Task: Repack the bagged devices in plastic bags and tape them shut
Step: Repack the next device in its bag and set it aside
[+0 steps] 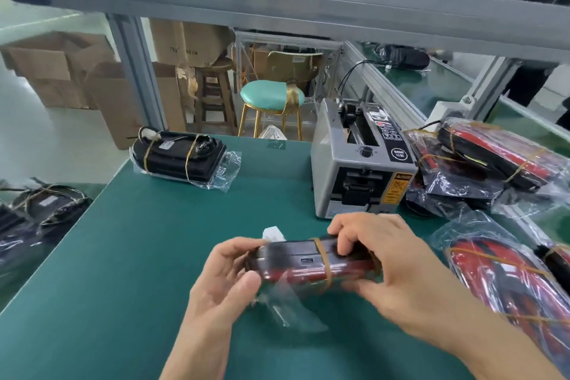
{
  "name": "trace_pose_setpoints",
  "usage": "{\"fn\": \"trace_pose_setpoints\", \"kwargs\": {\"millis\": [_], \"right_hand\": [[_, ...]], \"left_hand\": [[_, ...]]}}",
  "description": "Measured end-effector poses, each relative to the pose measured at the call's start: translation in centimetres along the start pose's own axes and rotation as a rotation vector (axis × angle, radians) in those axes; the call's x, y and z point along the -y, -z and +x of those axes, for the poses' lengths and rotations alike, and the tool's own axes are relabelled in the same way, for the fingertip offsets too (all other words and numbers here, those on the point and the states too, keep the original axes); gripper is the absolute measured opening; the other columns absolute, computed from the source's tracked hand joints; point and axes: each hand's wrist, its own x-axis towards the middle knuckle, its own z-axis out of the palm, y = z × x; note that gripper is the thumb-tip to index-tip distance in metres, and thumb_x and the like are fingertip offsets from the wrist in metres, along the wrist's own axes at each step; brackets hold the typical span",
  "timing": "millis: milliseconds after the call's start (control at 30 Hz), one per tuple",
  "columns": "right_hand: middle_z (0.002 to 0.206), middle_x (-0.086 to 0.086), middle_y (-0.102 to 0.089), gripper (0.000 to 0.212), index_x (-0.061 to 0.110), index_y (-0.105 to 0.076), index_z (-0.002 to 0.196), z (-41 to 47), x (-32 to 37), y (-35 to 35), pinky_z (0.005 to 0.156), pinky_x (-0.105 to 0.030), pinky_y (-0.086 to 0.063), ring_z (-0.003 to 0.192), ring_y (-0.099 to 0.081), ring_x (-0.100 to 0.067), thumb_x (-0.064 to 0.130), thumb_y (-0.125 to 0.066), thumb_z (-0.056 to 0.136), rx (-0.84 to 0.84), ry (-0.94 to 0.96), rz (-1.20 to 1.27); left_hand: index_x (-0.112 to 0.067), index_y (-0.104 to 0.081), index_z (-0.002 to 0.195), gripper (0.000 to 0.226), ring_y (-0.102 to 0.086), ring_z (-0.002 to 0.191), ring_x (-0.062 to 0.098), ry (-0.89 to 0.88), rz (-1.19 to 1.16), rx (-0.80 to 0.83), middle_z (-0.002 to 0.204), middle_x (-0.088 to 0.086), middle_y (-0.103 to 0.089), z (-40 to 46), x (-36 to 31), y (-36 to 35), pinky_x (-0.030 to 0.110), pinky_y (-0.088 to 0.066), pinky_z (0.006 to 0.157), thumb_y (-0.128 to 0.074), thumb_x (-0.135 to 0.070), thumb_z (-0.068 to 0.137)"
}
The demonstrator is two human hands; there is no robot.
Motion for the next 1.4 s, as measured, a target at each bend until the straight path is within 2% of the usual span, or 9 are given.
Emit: {"fn": "trace_pose_setpoints", "kwargs": {"millis": [233, 333, 467, 600, 733, 833, 900, 1100, 1400], "right_hand": [[0.121, 0.036, -0.047, 0.053, 0.041, -0.042, 0.097, 0.3, -0.7, -1.5, 0.089, -0.006, -0.029, 0.111, -0.039, 0.003, 0.018, -0.080, 0.068, 0.022, -0.036, 0.031], [0.117, 0.030, -0.051, 0.051, 0.038, -0.043, 0.094, 0.7, -0.7, -1.5, 0.090, -0.004, -0.026, 0.108, -0.039, 0.009, 0.017, -0.080, 0.065, 0.026, -0.004, 0.006], [0.108, 0.019, -0.060, 0.045, 0.032, -0.049, 0.092, 1.1, -0.5, -1.5, 0.095, -0.004, -0.020, 0.102, -0.037, 0.016, 0.010, -0.078, 0.066, 0.006, 0.022, 0.007], [0.116, 0.027, -0.056, 0.028, 0.034, -0.061, 0.093, 0.8, -0.3, -0.4, 0.104, -0.010, -0.020, 0.119, -0.041, 0.014, 0.030, -0.077, 0.070, 0.001, -0.069, 0.184], [0.079, 0.024, -0.068, 0.011, 0.030, -0.070, 0.075, 1.8, -2.3, 1.1, 0.068, -0.005, -0.041, 0.076, -0.060, 0.010, 0.026, -0.068, 0.085, -0.325, -0.467, 0.460], [0.056, 0.016, -0.061, 0.006, 0.024, -0.075, 0.083, 2.6, -5.6, 0.7, 0.051, -0.011, -0.038, 0.055, -0.053, -0.001, 0.021, -0.070, 0.086, -0.409, -0.907, 0.664], [0.060, 0.004, -0.052, 0.010, 0.012, -0.074, 0.091, 3.3, -7.0, -0.1, 0.040, -0.014, -0.034, 0.052, -0.042, -0.008, 0.018, -0.073, 0.084, -0.428, -1.067, 0.814], [0.060, -0.002, -0.042, 0.013, 0.007, -0.064, 0.082, 6.2, -7.8, -1.7, 0.031, -0.015, -0.025, 0.044, -0.029, -0.007, 0.011, -0.076, 0.081, -0.613, -1.209, 1.028], [0.056, -0.002, -0.035, 0.026, 0.010, -0.051, 0.072, 8.2, -6.7, -2.1, 0.029, -0.012, -0.018, 0.033, -0.019, -0.007, 0.006, -0.075, 0.080, -0.767, -1.304, 1.162]], "left_hand": [[-0.048, -0.058, 0.105, 0.068, -0.059, 0.101, 0.005, -0.057, 0.537, -0.086, 0.116, -0.010, -0.061, 0.0, 0.9, -1.5, 0.003, -0.041, 0.079, -0.086, -0.015, 0.052], [-0.042, -0.058, 0.104, 0.072, -0.061, 0.092, 0.002, -0.017, 0.492, -0.052, 0.108, -0.012, -0.062, 0.3, 1.1, -1.5, 0.003, -0.044, 0.070, -0.087, -0.013, 0.045], [-0.035, -0.069, 0.094, 0.034, -0.066, 0.086, 0.007, 0.030, 0.234, -0.077, 0.105, -0.001, -0.069, 1.5, 0.9, -1.2, 0.011, -0.051, 0.075, -0.070, -0.023, 0.062], [-0.044, -0.067, 0.098, 0.047, -0.065, 0.086, 0.006, -0.084, 0.416, -0.018, 0.103, -0.008, -0.069, 1.7, 1.0, -1.0, 0.007, -0.048, 0.076, -0.072, -0.018, 0.059], [-0.052, -0.056, 0.110, 0.056, -0.055, 0.098, 0.000, -0.199, 0.706, 0.053, 0.108, -0.022, -0.060, 2.0, 0.9, -0.5, 0.003, -0.037, 0.088, -0.069, -0.049, 0.056], [-0.053, -0.053, 0.112, 0.058, -0.052, 0.101, -0.004, -0.228, 0.767, 0.058, 0.108, -0.027, -0.058, 2.2, 0.4, -0.4, 0.005, -0.034, 0.090, -0.063, -0.057, 0.055], [-0.048, -0.058, 0.110, 0.055, -0.054, 0.097, -0.006, -0.267, 0.773, 0.043, 0.104, -0.025, -0.061, 2.0, 0.0, -0.2, -0.002, -0.033, 0.085, -0.064, -0.055, 0.056], [-0.035, -0.072, 0.095, 0.045, -0.059, 0.088, -0.006, -0.329, 0.795, -0.023, 0.101, -0.022, -0.064, 1.2, -0.1, 0.7, -0.004, -0.037, 0.081, -0.078, -0.030, 0.051], [-0.043, -0.062, 0.106, 0.052, -0.059, 0.090, -0.003, -0.333, 0.737, -0.071, 0.099, -0.018, -0.064, 0.8, -0.3, -0.2, -0.002, -0.038, 0.079, -0.068, -0.055, 0.056]]}}
